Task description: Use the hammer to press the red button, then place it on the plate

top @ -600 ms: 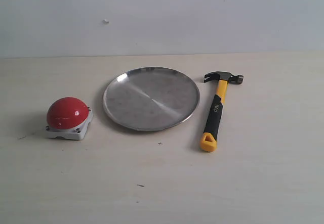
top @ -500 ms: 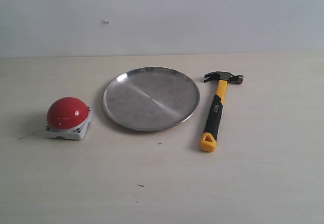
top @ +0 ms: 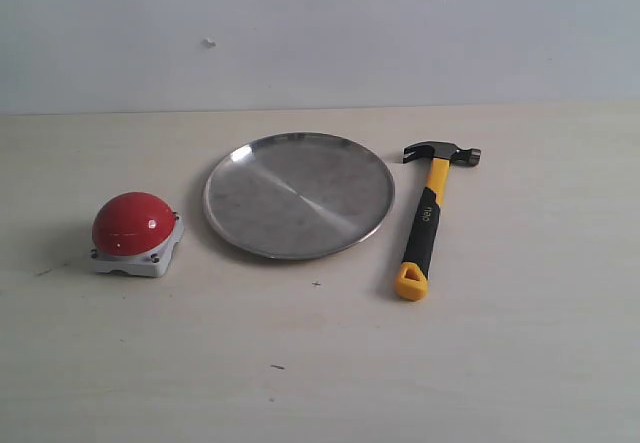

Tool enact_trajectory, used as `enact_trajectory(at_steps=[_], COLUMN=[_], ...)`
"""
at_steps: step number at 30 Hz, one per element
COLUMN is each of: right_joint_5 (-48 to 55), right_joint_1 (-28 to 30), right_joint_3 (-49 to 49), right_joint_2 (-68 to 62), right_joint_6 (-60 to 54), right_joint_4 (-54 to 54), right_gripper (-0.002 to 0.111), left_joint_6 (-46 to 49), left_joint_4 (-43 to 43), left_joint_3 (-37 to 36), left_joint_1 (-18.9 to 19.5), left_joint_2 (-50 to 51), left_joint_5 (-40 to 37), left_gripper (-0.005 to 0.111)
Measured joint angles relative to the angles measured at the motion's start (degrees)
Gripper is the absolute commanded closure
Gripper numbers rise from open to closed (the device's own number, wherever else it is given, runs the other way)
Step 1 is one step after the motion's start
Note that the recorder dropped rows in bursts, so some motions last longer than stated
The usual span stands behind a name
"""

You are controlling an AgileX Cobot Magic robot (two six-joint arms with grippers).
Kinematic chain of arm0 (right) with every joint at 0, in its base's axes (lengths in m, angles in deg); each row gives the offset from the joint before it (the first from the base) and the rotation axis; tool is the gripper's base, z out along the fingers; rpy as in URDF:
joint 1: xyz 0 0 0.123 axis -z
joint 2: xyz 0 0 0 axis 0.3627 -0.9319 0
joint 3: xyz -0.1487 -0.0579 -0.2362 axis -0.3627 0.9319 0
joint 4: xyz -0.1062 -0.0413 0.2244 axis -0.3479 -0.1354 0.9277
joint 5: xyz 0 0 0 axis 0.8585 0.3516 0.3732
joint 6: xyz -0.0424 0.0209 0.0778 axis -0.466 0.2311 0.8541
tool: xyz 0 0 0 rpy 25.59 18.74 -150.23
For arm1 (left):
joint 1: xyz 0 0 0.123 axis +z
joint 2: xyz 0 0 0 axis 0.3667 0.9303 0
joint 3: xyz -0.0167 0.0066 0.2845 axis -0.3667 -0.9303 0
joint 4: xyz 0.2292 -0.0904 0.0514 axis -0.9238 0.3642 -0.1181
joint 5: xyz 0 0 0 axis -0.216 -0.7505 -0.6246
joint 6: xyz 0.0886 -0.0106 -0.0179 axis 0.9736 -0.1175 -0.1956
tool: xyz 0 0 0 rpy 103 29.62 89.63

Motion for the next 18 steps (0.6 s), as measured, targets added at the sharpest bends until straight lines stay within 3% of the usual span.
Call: enact_trajectory(at_steps=[8, 11, 16, 18], right_joint_5=[-7.54, -15.66, -41.54, -46.37], right_joint_1=[0.0, 0.0, 0.0, 0.0], right_joint_3=[0.0, 0.0, 0.0, 0.0], right_joint_2=[0.0, 0.0, 0.09, 0.09], right_joint_6=[-3.73, -0.86, 20.68, 25.06], right_joint_4=[-42.1, -41.46, -35.66, -34.67], right_gripper=[0.108, 0.108, 0.108, 0.108], left_joint_6=[0.0, 0.0, 0.0, 0.0], left_joint_4=[0.0, 0.0, 0.0, 0.0], left_joint_3=[0.0, 0.0, 0.0, 0.0], left_joint_1=[0.0, 0.0, 0.0, 0.0], left_joint_2=[0.0, 0.0, 0.0, 0.0], left_joint_5=[0.0, 0.0, 0.0, 0.0], left_gripper=[0.107, 0.107, 0.107, 0.107])
